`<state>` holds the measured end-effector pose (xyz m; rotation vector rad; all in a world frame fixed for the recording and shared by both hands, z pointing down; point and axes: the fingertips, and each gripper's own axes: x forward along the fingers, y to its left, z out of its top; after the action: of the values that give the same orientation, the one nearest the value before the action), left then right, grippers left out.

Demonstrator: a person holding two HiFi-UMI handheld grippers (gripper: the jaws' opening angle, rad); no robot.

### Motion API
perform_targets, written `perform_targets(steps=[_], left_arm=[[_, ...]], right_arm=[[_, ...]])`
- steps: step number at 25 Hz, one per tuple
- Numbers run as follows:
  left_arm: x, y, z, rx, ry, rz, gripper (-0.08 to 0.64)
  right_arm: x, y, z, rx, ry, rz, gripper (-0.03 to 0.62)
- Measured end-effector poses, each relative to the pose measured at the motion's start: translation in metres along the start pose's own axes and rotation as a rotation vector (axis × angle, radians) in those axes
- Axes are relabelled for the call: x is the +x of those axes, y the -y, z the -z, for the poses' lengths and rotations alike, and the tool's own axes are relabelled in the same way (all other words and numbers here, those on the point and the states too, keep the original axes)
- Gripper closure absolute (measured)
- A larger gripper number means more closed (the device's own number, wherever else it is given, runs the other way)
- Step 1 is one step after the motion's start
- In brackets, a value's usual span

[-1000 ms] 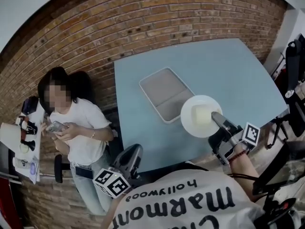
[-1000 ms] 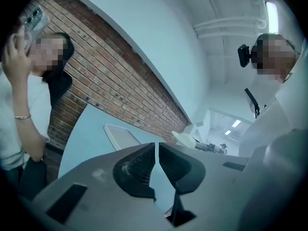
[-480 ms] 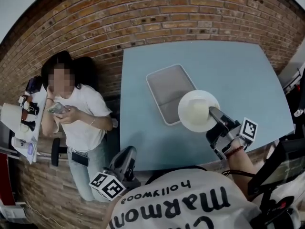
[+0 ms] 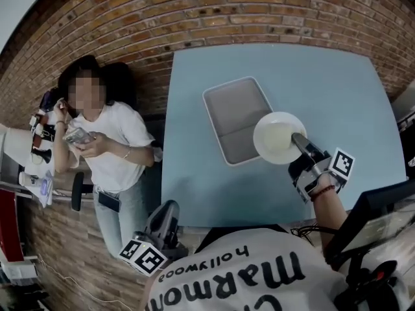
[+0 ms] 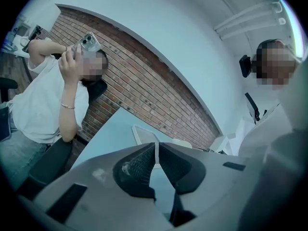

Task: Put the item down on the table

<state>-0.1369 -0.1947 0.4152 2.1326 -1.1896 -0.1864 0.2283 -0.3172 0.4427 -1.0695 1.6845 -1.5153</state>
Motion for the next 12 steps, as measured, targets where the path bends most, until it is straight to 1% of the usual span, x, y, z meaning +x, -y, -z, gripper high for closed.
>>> perform_targets(steps=[4,9,12], left_arm=[[-0.008,0.000,0.000,0.008,0.004,-0.043,0.531],[-0.019,-0.001,0.002,0.018,0.006,-0.090,0.531],[-0.022,-0.001,0.004,0.019,0.008,-0.110,0.531]], right_arm=[[0.010,0.019,-0.014,-0.003,0.000,0.030,0.551],[0.025,0.041,-0.021,-0.133,-0.065,0.115,0.551],[0.028,0.051,-0.023,-0.160,-0.094,0.146,0.551]])
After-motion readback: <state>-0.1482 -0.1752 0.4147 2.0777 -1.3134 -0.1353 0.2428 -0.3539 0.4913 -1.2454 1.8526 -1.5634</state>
